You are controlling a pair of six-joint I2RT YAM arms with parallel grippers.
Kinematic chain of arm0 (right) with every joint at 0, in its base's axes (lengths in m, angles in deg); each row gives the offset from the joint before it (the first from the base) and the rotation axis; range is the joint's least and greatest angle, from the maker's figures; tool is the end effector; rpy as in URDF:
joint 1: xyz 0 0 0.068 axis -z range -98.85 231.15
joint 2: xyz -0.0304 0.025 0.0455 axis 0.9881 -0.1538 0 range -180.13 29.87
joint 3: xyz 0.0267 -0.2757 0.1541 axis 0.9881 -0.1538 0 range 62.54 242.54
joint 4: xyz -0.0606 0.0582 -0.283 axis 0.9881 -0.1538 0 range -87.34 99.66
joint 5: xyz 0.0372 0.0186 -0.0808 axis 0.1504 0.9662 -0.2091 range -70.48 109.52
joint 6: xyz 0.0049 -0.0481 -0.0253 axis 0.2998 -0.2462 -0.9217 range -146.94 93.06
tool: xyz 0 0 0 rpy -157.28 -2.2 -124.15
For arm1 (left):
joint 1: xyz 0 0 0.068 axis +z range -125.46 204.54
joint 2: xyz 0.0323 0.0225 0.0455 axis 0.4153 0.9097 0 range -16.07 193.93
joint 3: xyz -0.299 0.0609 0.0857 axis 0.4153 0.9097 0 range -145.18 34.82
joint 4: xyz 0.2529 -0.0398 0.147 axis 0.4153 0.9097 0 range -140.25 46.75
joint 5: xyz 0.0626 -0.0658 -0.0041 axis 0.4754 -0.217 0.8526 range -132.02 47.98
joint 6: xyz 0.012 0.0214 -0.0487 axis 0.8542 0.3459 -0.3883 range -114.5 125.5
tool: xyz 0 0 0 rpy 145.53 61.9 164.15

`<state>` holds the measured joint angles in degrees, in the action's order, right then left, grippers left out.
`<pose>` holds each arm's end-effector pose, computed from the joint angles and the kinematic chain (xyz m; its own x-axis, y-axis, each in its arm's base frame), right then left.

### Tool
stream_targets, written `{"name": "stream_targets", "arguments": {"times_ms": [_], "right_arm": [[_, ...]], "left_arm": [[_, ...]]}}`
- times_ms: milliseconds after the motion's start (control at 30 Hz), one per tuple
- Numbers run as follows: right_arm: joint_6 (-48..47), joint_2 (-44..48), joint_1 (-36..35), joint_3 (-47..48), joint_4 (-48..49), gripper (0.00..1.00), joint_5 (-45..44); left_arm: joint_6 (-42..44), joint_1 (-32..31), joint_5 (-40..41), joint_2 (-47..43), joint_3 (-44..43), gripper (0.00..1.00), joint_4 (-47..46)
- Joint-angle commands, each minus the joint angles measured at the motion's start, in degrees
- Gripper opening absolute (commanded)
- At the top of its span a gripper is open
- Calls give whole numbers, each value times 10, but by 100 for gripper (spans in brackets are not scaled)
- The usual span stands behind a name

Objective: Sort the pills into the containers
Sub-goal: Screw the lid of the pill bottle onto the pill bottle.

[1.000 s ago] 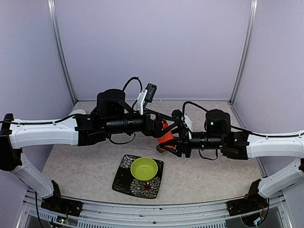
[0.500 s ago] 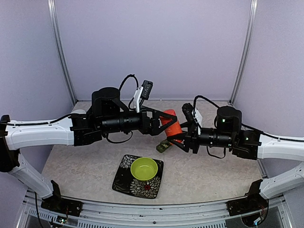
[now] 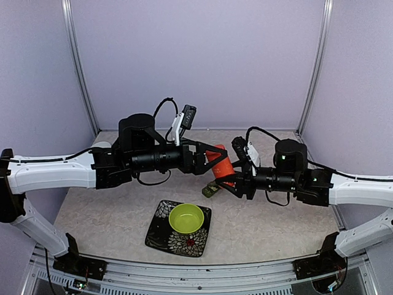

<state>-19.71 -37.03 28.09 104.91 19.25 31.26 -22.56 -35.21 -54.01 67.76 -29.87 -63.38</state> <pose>0.1653 0.2324 0.3079 -0.2671 -0.1501 -0.9519 -0.8741 0.4536 0.1737 0.1854 -0.3328 0.3743 -0.4929 -0.0679 -0.8674 0.8128 0.3199 -0.4869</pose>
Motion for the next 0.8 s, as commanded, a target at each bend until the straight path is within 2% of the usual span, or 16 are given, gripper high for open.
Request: {"name": "stream_targets", "arguments": {"times_ms": [0,500,767], "right_arm": [[0,-30,3,9,-1,9,17],[9,-80,-20,25,38,8,60],[-6,-40,-20,16,15,9,13]], "left_arm": [[0,-6,-29,-7,-2,99,-32],[-3,-18,-60,11,-11,99,-51],[2,-11,-36,0,-11,99,-4]]}}
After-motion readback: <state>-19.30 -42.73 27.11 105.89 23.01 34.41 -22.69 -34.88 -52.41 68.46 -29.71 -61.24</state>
